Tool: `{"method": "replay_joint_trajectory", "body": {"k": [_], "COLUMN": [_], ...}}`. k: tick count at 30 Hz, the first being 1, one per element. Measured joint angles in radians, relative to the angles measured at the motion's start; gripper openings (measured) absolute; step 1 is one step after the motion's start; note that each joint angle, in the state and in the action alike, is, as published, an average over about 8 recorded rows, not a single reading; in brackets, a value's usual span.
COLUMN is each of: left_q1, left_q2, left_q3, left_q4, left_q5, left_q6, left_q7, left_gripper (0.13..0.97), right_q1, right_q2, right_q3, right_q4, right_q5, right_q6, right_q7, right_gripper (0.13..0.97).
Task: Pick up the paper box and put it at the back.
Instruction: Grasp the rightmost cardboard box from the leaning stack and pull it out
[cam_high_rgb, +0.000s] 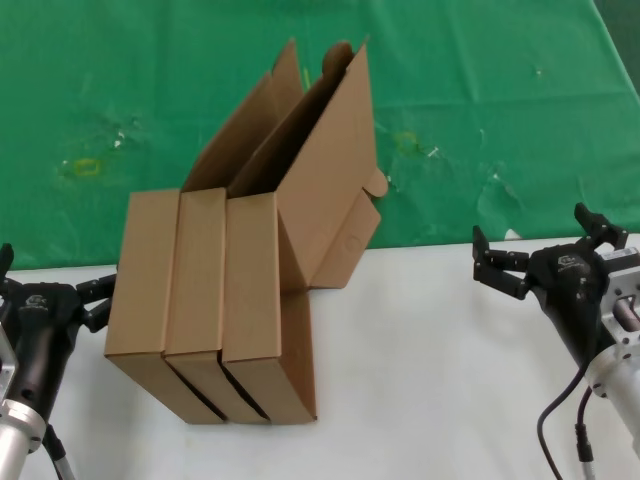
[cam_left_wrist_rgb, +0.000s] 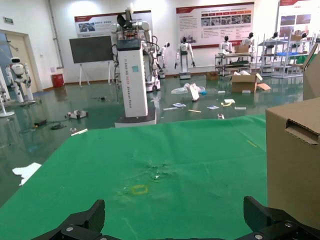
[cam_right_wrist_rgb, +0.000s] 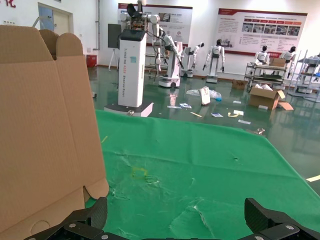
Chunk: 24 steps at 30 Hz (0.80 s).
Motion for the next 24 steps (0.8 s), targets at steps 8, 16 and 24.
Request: {"method": "replay_joint_trajectory", "body": {"k": [8, 16, 24], "left_q1": [0.0, 0.0, 0.0], "left_q2": [0.0, 0.0, 0.0], "left_q3": [0.0, 0.0, 0.0], "left_q4": [0.0, 0.0, 0.0], "left_q5": [0.0, 0.0, 0.0], "left_q6": [0.0, 0.0, 0.0], "left_q7": [0.0, 0.0, 0.0], "left_gripper": [0.966, 0.965, 0.959], "right_q1": [0.0, 0.0, 0.0], "right_q2": [0.0, 0.0, 0.0], "right_q3": [0.0, 0.0, 0.0], "right_q4": [0.0, 0.0, 0.0], "right_q5": [0.0, 0.0, 0.0], "right_q6": [0.0, 0.0, 0.0], "right_q7": [0.0, 0.0, 0.0], "right_gripper": [0.966, 0.966, 0.966]}}
